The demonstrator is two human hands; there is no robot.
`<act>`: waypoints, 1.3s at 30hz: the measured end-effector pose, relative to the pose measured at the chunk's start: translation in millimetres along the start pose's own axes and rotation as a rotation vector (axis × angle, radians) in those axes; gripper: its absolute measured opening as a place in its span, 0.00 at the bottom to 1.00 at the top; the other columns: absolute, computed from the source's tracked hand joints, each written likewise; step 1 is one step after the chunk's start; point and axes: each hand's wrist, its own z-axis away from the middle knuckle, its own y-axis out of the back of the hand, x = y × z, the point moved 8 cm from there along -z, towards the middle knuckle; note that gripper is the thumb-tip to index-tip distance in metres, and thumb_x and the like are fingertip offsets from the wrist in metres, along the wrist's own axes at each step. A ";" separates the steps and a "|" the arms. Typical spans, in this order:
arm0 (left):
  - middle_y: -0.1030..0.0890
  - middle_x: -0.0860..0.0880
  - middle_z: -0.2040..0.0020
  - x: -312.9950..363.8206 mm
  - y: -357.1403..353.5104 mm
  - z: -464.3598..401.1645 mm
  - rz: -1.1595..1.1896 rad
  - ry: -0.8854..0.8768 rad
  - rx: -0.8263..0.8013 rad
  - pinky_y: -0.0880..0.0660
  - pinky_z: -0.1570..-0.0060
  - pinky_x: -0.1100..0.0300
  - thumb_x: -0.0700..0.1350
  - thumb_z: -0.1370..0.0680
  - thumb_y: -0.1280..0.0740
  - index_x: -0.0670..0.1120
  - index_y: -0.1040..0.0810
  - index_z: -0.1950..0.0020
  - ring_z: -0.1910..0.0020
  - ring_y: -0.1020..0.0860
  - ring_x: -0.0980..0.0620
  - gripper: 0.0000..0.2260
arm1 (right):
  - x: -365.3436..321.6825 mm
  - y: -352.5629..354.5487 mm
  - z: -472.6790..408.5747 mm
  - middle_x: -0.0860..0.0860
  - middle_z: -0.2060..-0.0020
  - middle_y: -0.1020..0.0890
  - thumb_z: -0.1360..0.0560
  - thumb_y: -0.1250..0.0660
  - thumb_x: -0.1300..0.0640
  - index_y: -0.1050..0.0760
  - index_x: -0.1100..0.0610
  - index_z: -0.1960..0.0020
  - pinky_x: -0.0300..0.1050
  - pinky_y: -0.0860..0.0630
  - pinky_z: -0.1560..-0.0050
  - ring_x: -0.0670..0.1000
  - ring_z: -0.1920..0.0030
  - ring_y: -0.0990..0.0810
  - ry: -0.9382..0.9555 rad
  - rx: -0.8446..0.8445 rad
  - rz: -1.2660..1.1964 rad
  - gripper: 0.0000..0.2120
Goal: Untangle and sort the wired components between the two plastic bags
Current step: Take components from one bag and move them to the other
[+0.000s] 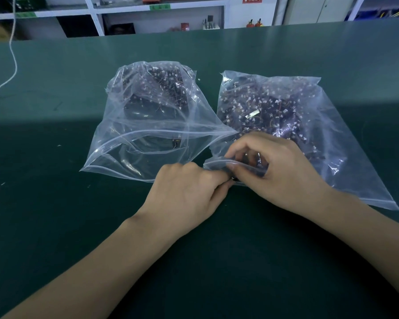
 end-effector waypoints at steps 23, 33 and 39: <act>0.23 0.53 0.71 4.7 -3.7 4.0 0.203 -0.039 -0.024 0.32 0.70 0.56 0.63 0.15 0.50 0.63 0.18 0.38 0.70 0.21 0.46 0.21 | -2.8 7.7 -2.0 0.42 0.57 0.17 0.22 0.24 0.62 0.17 0.52 0.49 0.38 0.25 0.58 0.50 0.59 0.18 0.030 0.066 -0.043 0.06; 0.30 0.50 0.75 -13.2 14.1 9.4 0.381 0.030 0.121 0.32 0.72 0.55 0.55 0.14 0.38 0.47 0.23 0.64 0.75 0.30 0.45 0.22 | -1.4 6.0 -1.1 0.44 0.58 0.17 0.24 0.24 0.63 0.17 0.53 0.48 0.40 0.25 0.60 0.50 0.61 0.19 0.008 0.024 -0.041 0.08; 0.31 0.56 0.66 -59.2 13.5 9.5 0.234 0.262 0.150 0.32 0.63 0.55 0.52 0.14 0.36 0.49 0.33 0.65 0.62 0.31 0.52 0.20 | -1.0 4.6 0.3 0.44 0.57 0.18 0.24 0.24 0.57 0.17 0.52 0.46 0.42 0.23 0.60 0.50 0.63 0.20 -0.010 0.021 0.000 0.08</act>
